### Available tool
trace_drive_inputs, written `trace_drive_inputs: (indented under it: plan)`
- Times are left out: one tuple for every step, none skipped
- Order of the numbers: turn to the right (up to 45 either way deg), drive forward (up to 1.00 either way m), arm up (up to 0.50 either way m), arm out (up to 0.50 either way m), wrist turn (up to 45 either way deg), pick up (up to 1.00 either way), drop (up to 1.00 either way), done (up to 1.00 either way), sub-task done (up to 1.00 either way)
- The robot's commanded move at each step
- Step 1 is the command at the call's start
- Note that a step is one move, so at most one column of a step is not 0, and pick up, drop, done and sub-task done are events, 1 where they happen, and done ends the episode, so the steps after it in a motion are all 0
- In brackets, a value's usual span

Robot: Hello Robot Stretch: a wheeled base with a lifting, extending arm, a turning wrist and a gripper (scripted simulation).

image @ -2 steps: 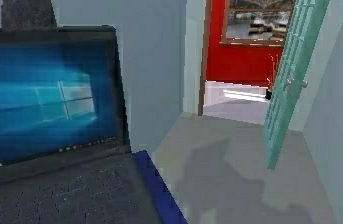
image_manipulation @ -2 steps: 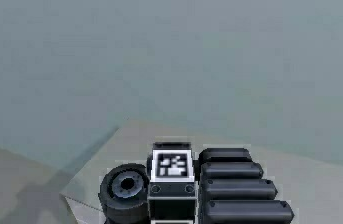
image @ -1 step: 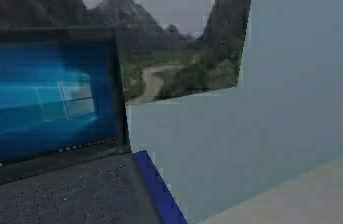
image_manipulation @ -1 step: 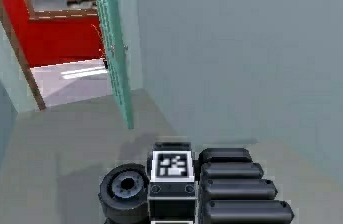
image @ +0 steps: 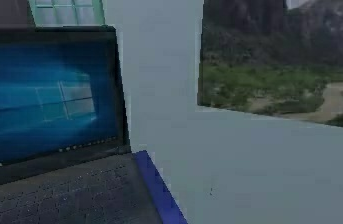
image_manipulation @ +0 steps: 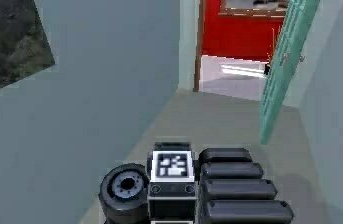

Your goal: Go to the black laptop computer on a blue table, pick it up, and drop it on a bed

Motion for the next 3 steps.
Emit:
trace_drive_inputs:
  plan:
    - [-45.0, 0.00, 0.00, 0.00, 0.0, 0.00, 0.00, 0.00, 0.00]
    - [-12.0, 0.00, 0.00, 0.00, 0.0, 0.00, 0.00, 0.00, 0.00]
    - [0.0, 1.00, 0.00, 0.00, 0.0, 0.00, 0.00, 0.00, 0.00]
